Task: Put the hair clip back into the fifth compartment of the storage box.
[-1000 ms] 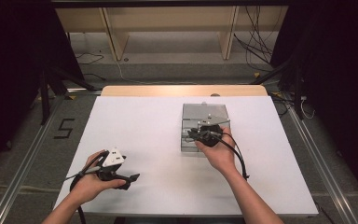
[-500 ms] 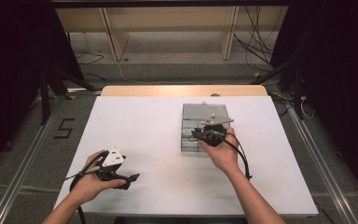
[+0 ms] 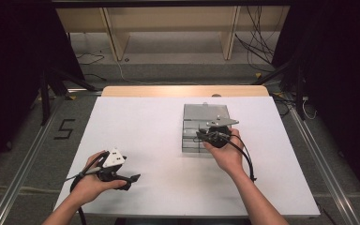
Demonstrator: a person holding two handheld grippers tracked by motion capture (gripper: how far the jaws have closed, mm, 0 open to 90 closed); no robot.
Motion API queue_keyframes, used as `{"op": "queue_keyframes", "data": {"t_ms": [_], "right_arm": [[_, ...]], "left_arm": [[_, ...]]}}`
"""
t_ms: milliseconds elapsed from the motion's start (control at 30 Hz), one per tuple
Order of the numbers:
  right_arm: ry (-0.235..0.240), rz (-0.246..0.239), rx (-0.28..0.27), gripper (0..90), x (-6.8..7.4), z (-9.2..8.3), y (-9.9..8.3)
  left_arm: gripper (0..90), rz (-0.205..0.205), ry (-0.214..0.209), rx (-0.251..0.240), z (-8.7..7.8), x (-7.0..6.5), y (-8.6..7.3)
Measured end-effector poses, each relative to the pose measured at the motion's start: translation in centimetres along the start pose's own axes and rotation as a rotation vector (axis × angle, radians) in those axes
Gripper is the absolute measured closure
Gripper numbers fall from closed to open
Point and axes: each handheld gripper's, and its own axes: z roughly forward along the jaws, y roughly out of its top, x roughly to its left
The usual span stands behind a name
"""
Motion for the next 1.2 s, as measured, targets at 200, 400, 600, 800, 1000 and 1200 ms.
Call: {"op": "queue_keyframes", "data": {"t_ms": [200, 400, 600, 800, 1000, 1200], "right_arm": [[-0.006, -0.001, 0.003, 80.6, -0.2, -0.1, -0.1], [-0.014, 0.0, 0.012, 80.5, -0.4, -0.1, -0.2], [-0.023, 0.007, 0.02, 80.5, -0.8, -0.2, -0.4], [-0.03, 0.016, 0.03, 80.5, -1.1, -0.2, -0.9], [-0.036, 0.022, 0.039, 80.5, -1.3, -0.2, -1.2], [-0.044, 0.027, 0.05, 80.5, -1.6, -0.1, -1.5]], "left_arm": [[16.0, 0.0, 0.0, 0.001, 0.0, 0.0, 0.0], [16.0, 0.0, 0.0, 0.0, 0.0, 0.0, 0.0], [16.0, 0.0, 0.0, 0.001, 0.0, 0.0, 0.0], [16.0, 0.0, -0.001, 0.002, 0.0, 0.0, 0.0], [16.0, -0.001, -0.001, 0.002, 0.0, 0.0, 0.0], [16.0, -0.001, -0.001, 0.002, 0.0, 0.0, 0.0]]}}
